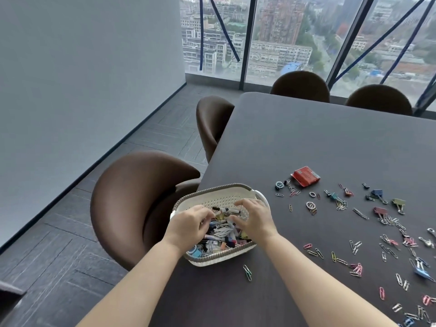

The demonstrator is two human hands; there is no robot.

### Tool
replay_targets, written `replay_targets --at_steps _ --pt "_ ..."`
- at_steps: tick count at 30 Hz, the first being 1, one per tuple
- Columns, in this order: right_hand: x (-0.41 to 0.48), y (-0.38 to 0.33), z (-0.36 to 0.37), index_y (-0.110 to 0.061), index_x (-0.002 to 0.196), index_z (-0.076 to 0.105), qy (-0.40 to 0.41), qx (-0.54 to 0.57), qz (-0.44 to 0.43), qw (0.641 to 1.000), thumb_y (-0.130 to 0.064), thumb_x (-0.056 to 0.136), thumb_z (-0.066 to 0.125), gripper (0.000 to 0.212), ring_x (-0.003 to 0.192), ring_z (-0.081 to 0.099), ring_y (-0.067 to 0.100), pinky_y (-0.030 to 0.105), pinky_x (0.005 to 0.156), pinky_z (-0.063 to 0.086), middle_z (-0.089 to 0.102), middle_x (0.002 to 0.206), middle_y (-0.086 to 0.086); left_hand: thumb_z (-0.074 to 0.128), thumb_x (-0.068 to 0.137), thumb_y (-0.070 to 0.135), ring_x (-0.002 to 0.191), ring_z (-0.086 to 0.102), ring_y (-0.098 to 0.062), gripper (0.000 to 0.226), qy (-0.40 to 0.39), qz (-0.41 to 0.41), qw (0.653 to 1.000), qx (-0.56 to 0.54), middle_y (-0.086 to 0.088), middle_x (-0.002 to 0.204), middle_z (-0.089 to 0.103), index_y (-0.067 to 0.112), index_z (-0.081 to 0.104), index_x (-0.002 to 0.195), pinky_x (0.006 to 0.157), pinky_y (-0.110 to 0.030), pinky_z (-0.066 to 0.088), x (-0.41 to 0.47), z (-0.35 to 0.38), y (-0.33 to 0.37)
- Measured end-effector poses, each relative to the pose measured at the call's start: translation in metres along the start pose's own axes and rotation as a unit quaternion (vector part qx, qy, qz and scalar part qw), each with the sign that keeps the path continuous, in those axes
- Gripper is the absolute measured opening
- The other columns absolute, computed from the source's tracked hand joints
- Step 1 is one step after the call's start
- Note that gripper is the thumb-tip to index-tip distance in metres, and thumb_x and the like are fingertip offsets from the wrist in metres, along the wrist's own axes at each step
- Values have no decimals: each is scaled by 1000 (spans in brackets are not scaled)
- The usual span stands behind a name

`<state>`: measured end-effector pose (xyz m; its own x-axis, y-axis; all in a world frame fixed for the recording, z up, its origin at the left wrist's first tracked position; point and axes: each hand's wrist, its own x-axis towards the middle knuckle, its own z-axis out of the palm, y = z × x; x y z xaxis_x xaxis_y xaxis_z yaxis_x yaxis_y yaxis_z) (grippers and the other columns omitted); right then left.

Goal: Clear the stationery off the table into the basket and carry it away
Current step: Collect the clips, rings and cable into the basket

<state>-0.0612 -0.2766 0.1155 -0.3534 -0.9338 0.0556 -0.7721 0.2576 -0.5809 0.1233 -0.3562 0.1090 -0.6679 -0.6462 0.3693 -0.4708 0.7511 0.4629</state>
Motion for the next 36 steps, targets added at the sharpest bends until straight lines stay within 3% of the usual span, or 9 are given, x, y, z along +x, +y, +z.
replay_targets --at_steps 7,10,14,21,24,26,28,30,36 --pt "-20 9 -2 -20 75 72 102 -19 -44 994 -24 76 73 5 68 63 21 33 77 46 72 71 -4 65 80 16 63 60 -2 8 -18 11 1000 6 11 82 67 19 69 87 55 -12 46 -11 1 16" --pt "-29 17 -4 -24 84 74 123 -56 -71 988 -24 78 70 6 90 63 26 43 83 46 72 96 0 73 74 10 68 62 -6 13 -12 11 1000 14 8 81 67 17 69 85 58 -11 44 -12 3 26" --pt "-40 21 -10 -27 127 52 73 -87 -31 993 -28 94 47 34 131 32 24 41 104 24 39 145 1 68 75 12 73 64 -13 9 8 9 1000 25 5 80 67 15 69 83 61 -19 49 -18 5 32" --pt "-89 59 -13 -19 123 53 106 -55 41 992 -30 86 49 39 124 41 23 38 101 30 51 131 0 51 78 20 79 57 -12 17 14 117 992 35 4 85 64 16 66 85 70 -21 46 -45 29 66" --pt "-123 90 0 -17 123 53 83 -74 90 990 -23 85 55 38 123 42 24 39 101 31 52 130 1 50 79 21 83 60 -14 19 -59 135 989 -8 3 93 64 17 65 91 69 -26 50 -69 68 76" --pt "-146 111 8 -18 126 50 63 -91 126 986 -21 85 56 41 126 39 22 39 103 29 48 134 0 46 84 27 105 57 -18 33 -149 95 984 -10 0 117 60 14 63 109 81 -28 52 -83 97 80" --pt "-167 129 14 -17 126 51 51 -106 165 979 -21 83 59 44 127 39 23 43 103 30 48 135 2 38 94 35 139 20 -17 53 -244 42 968 50 2 151 22 11 35 140 113 -31 22 -92 121 79" --pt "-186 146 15 -14 121 56 50 -119 199 972 -18 77 68 45 123 44 29 49 99 35 53 130 7 28 96 44 139 -18 -14 65 -327 -5 940 92 3 152 -14 12 4 148 111 -30 -7 -97 138 79" --pt "-233 197 2 -10 117 59 89 -148 265 949 -16 71 75 50 121 47 36 53 99 37 56 127 14 27 97 46 140 -17 -18 67 -329 -31 934 134 -7 154 -16 11 -1 147 112 -33 -9 -85 172 108"
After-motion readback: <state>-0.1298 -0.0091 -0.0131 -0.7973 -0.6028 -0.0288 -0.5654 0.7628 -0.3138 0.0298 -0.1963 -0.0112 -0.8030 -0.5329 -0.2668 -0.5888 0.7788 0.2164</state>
